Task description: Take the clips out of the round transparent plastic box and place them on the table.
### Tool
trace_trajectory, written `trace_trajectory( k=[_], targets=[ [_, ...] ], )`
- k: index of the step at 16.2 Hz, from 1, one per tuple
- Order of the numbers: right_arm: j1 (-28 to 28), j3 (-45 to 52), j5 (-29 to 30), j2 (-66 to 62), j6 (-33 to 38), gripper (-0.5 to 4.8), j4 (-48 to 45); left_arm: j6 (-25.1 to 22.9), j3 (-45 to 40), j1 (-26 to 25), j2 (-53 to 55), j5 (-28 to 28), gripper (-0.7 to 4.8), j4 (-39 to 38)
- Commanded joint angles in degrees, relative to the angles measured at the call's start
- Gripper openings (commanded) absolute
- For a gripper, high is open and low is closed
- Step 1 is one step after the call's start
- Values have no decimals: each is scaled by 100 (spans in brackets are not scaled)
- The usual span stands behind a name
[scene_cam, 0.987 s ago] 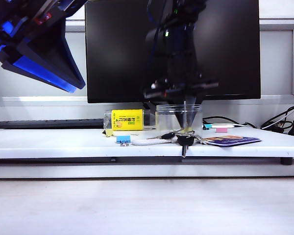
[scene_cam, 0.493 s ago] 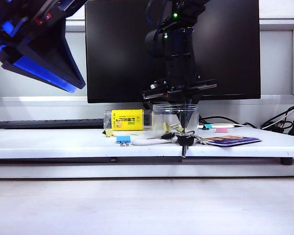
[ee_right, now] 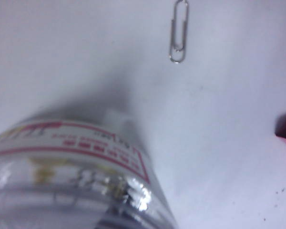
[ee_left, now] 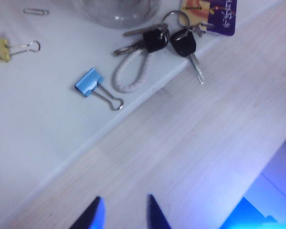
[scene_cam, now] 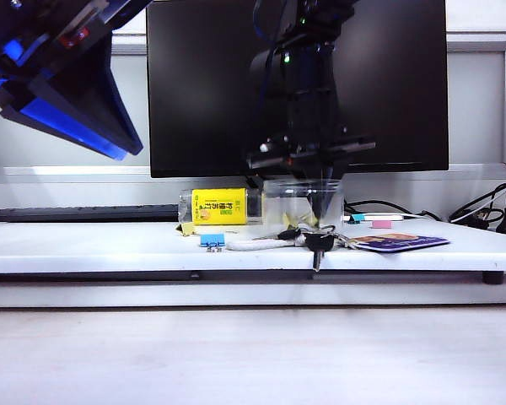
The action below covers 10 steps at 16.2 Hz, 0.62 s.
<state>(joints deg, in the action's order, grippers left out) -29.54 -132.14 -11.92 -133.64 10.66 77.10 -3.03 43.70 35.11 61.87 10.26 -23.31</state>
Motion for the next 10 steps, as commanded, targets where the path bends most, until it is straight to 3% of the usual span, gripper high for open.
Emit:
trace_trajectory(
  k=[1, 10],
  targets=[
    [-7, -31, 11, 271, -15, -1, -55, -17, 28, 2, -13, -7, 125, 96],
    [-87, -35, 133, 654, -63, -1, 210, -17, 28, 2, -13, 4, 125, 114]
  ],
)
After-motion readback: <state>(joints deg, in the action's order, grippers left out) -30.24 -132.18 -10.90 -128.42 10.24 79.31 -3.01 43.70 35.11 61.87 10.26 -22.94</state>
